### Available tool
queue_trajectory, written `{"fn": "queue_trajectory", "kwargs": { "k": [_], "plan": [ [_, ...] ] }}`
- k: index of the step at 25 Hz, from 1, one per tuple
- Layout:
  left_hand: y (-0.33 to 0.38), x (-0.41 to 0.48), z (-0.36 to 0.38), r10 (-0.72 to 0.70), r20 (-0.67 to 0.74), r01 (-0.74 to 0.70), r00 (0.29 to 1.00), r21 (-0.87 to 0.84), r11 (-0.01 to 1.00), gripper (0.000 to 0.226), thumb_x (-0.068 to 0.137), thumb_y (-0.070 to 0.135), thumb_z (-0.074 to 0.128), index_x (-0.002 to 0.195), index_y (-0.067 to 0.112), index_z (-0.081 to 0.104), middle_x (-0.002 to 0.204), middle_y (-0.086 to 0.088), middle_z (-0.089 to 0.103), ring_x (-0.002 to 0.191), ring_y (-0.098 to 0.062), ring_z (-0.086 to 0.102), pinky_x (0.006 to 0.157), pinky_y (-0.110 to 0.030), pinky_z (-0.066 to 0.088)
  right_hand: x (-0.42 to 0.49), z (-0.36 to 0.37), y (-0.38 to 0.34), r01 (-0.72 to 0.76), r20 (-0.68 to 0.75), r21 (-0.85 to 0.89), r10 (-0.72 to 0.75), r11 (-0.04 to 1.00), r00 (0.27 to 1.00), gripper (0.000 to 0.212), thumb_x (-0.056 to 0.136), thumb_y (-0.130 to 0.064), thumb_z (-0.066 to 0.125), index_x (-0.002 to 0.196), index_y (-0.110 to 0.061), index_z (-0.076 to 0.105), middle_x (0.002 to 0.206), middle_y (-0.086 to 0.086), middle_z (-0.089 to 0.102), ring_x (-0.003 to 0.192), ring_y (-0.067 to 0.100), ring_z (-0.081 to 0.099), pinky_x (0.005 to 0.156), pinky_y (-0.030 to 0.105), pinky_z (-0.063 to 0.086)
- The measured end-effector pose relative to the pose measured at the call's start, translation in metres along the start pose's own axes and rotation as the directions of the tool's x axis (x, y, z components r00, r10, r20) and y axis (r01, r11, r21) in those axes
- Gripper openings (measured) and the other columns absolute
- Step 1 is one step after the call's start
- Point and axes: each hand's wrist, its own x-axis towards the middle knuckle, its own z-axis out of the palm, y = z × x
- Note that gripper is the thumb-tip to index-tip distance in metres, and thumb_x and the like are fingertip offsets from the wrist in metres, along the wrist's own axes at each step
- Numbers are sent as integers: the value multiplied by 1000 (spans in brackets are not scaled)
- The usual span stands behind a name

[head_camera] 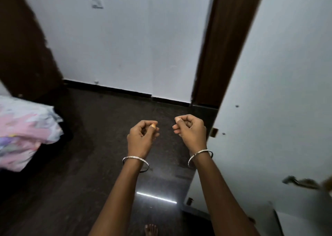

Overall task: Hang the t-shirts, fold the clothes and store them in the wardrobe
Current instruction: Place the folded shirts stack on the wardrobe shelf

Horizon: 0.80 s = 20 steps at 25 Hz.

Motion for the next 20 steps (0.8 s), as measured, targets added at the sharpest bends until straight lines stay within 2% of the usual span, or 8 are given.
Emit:
{"fn": "queue_trajectory", "kwargs": {
  "k": [3,6,9,13,17,20],
  "plan": [
    [-5,29,-58,-16,-135,20,991,25,999,15,96,8,59,96,13,73,83,-9,75,73,-18,72,70,-29,57,11,72,-6,7,141,19,-10,1000,990,13,94,-15,66,89,-4,72,71,12,74,57,9,67,53,15,47],
    [-12,66,-116,-36,-266,43,963,24,999,17,96,8,58,95,15,73,82,-8,74,72,-17,71,68,-27,55,29,149,-9,14,298,21,-20,1000,954,13,94,-18,66,89,-7,72,71,9,75,58,11,68,54,16,48],
    [-17,105,-169,-41,-376,55,926,27,998,19,97,8,57,91,18,72,80,-6,73,69,-14,69,66,-26,53,52,221,-19,32,397,35,-43,999,917,13,94,-21,67,87,-11,72,71,6,75,60,13,70,57,18,50],
    [-18,155,-235,-46,-520,74,853,33,997,18,97,8,56,93,17,71,80,-6,72,67,-13,67,67,-28,53,80,315,-33,43,527,39,-57,998,848,12,94,-20,67,88,-11,73,70,5,75,61,14,71,57,17,51],
    [-17,185,-290,-65,-624,94,778,14,996,15,98,9,56,95,14,70,83,-9,72,68,-13,67,62,-22,53,94,396,-44,14,619,77,-59,997,784,11,94,-17,67,89,-9,73,71,8,75,58,10,68,55,15,50],
    [-25,196,-345,-70,-720,115,690,13,993,13,98,12,58,93,16,70,81,-7,73,68,-14,68,65,-27,53,92,465,-46,18,700,77,-67,997,711,10,94,-18,67,90,-10,73,70,6,75,58,9,68,57,16,50]
  ]
}}
